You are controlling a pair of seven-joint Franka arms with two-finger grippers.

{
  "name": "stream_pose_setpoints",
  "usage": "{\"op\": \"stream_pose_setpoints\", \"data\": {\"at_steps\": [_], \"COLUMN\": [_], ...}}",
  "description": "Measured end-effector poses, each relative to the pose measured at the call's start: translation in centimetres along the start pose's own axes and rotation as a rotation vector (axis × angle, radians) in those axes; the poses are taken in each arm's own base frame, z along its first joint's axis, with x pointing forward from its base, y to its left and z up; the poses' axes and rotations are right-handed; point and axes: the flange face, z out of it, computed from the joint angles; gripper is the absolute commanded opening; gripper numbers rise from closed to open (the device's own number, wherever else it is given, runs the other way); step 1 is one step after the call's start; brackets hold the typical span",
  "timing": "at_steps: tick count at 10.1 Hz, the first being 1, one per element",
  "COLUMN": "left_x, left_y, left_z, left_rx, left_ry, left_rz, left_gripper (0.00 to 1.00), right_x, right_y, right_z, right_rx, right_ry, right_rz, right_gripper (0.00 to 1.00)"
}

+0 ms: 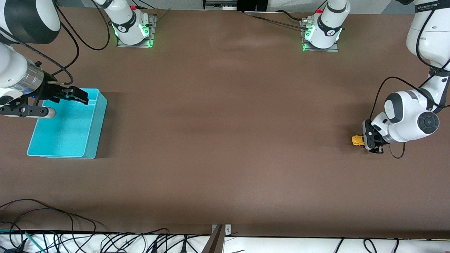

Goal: Wind up and store yellow beetle car
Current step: 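Drag the car backward along the table with the left gripper, then release, then raise the left gripper while the right gripper reaches toward the car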

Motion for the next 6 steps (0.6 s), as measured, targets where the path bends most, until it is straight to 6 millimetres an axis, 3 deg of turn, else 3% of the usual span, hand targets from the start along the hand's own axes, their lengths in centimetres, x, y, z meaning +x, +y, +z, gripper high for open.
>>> {"op": "stream_pose_setpoints", "data": {"at_steps": [2, 6], "left_x": [1.5, 4.9], "left_y": [-1.0, -2.4], "left_z": [-2.2, -12.0], "left_rx": [-0.051, -0.151], "left_ry": [0.018, 0.032], "left_rz": [0.024, -0.008], "left_gripper": [1.0, 1.0], "right_x": [0.0, 0.0], "right_y": [0.0, 0.1], "right_z": [0.0, 0.0], "right_rx": [0.0, 0.0], "right_ry": [0.0, 0.0], "right_rz": [0.001, 0.001], "right_gripper": [1.0, 1.0]}}
